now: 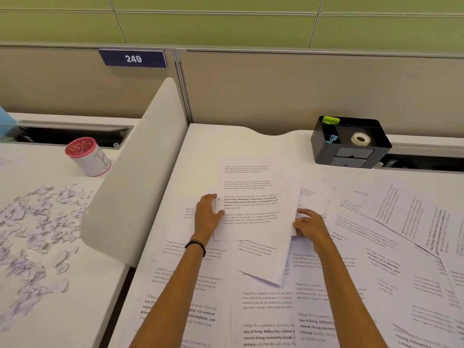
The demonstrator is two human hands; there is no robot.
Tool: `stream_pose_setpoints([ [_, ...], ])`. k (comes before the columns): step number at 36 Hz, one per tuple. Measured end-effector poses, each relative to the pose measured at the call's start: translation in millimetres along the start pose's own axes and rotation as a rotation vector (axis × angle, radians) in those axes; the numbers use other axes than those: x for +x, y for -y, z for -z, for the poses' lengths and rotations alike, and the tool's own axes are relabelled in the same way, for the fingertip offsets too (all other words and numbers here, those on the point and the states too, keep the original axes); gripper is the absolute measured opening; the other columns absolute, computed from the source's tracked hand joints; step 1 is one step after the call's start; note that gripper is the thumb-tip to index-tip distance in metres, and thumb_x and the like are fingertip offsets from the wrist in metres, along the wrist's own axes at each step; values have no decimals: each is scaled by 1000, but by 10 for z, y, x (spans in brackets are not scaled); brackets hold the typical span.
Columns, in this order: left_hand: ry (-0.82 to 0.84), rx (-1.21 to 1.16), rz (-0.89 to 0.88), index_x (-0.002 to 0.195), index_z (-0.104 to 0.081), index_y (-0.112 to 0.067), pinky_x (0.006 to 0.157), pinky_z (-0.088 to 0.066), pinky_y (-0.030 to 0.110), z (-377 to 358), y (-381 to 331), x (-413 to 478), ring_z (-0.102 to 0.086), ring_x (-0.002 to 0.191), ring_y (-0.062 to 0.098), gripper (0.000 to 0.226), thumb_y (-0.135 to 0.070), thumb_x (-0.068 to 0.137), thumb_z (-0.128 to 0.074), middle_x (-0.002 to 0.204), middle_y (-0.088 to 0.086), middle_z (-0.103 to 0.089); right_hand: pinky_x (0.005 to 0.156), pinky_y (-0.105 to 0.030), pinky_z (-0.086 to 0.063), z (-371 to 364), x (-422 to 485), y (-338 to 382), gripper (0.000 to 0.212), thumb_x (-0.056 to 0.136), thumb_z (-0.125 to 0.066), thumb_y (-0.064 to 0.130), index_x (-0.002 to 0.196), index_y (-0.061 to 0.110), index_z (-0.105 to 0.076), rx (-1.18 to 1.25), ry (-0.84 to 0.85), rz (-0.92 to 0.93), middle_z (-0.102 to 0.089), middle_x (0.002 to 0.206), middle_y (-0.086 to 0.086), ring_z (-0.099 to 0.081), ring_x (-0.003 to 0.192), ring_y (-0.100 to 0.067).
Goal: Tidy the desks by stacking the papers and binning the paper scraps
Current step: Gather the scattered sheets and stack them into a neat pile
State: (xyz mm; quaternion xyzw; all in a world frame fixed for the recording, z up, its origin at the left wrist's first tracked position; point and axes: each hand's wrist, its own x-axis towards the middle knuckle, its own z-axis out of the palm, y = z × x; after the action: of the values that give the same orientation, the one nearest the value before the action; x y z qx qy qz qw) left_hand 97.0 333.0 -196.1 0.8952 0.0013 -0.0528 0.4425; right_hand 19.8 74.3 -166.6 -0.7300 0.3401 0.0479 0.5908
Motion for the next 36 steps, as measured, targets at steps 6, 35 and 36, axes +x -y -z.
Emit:
stream_pose_setpoints([
  [6,124,-21,-12,149,-15,-13,116,-8,35,-50,30,-96,-7,144,22,86,-25,83,-70,157,7,-10,65,-31,-53,-17,25,16,22,89,-52,7,110,8,-59,-16,-32,-50,-66,92,-15,-61,72,-24],
  [35,212,-326,29,145,-29,-11,111,-27,28,42,-176,-187,-31,137,18,61,-17,92,-58,149,4,-33,90,-36,-45,-142,-151,434,44,90,-57,9,132,11,-45,9,45,278,-54,130,-7,-53,112,-22],
  [36,213,-319,24,144,-31,-11,110,-29,29,60,-174,-191,-33,136,19,59,-17,92,-58,148,5,-35,90,-36,-46,-128,-154,427,43,90,-57,8,131,11,-46,15,52,275,-54,129,-7,-54,112,-23],
])
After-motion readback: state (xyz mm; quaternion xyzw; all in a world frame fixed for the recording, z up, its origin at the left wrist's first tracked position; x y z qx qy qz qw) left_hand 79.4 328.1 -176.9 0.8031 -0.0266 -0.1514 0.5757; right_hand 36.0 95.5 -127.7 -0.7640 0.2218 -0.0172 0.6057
